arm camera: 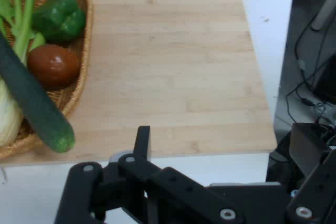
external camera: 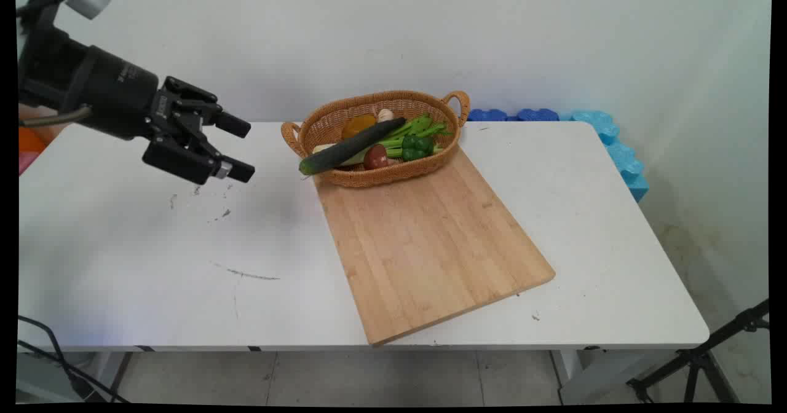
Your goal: Pick up the cucumber from the vegetable basket
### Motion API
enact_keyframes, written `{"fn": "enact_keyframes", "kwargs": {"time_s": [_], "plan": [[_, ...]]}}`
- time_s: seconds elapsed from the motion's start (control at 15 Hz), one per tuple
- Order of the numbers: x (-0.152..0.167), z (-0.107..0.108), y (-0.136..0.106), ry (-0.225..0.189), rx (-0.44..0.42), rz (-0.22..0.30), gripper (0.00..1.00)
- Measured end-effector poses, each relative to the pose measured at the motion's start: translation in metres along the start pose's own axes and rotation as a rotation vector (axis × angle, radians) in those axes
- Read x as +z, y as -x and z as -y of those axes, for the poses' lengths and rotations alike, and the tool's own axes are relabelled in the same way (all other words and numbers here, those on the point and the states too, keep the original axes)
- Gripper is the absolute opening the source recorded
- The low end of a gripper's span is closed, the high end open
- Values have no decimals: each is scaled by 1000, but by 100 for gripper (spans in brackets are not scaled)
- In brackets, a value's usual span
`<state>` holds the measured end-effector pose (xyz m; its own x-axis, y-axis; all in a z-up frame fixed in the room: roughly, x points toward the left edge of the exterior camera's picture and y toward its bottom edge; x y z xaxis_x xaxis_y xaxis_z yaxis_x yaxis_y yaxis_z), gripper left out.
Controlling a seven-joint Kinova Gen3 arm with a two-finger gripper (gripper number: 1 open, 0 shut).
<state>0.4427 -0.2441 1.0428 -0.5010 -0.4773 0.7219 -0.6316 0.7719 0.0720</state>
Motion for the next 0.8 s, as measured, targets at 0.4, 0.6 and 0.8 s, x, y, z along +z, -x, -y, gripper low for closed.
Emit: {"fn": "enact_keyframes", "kwargs": {"time_s": [0.4,0.6,0.8], "plan": [[17,22,-26,-71,-39,33,100],[31,38,-46,-121,-87,59,100],[49,56,-61,-179,-160,100,100]]}}
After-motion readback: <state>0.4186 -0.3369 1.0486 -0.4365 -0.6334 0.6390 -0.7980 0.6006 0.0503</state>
